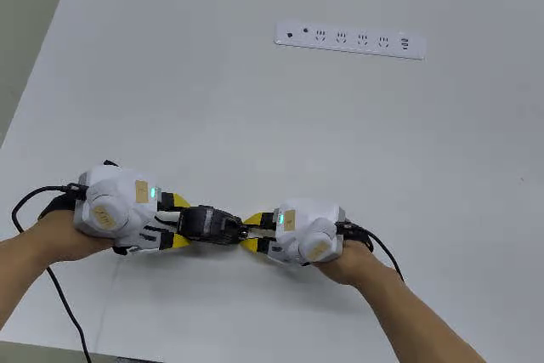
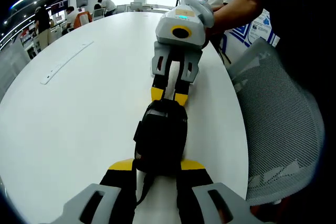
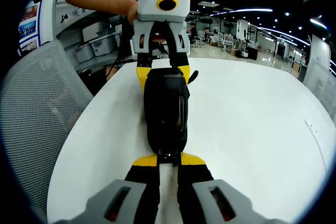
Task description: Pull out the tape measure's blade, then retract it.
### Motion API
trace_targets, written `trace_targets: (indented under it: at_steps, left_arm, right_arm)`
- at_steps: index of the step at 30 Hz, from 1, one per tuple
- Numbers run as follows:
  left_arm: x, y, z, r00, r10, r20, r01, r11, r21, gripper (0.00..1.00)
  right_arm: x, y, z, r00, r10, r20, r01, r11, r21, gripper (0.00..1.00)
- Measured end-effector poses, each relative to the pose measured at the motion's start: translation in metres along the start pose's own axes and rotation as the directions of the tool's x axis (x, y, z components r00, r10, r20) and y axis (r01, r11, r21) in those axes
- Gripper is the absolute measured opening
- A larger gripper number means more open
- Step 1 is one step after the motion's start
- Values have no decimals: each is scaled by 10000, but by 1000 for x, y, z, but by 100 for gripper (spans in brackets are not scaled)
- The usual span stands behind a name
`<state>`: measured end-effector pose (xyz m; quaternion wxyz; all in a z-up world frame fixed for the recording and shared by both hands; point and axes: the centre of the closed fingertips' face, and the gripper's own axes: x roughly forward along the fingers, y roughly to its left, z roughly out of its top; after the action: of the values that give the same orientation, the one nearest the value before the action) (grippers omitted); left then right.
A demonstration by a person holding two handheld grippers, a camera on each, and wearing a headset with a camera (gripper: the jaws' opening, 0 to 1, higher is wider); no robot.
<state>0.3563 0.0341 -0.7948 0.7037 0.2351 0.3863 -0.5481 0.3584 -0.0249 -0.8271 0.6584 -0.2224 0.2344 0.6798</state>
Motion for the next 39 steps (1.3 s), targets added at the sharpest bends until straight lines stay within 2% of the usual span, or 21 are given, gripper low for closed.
trace_targets:
  at_steps: [11,39]
  left_arm:
    - [-1,-1,-1,10000,23,34,-23,10000,-67,26]
    - [1,-1,-4,10000,3,47,-2,10000,-95,26]
  right_arm:
    - [-2,2,2,10000,22,-65,-22,10000,-76,8]
    - [-21,2,-11,9998,150,-153,-154,9996,-254,9]
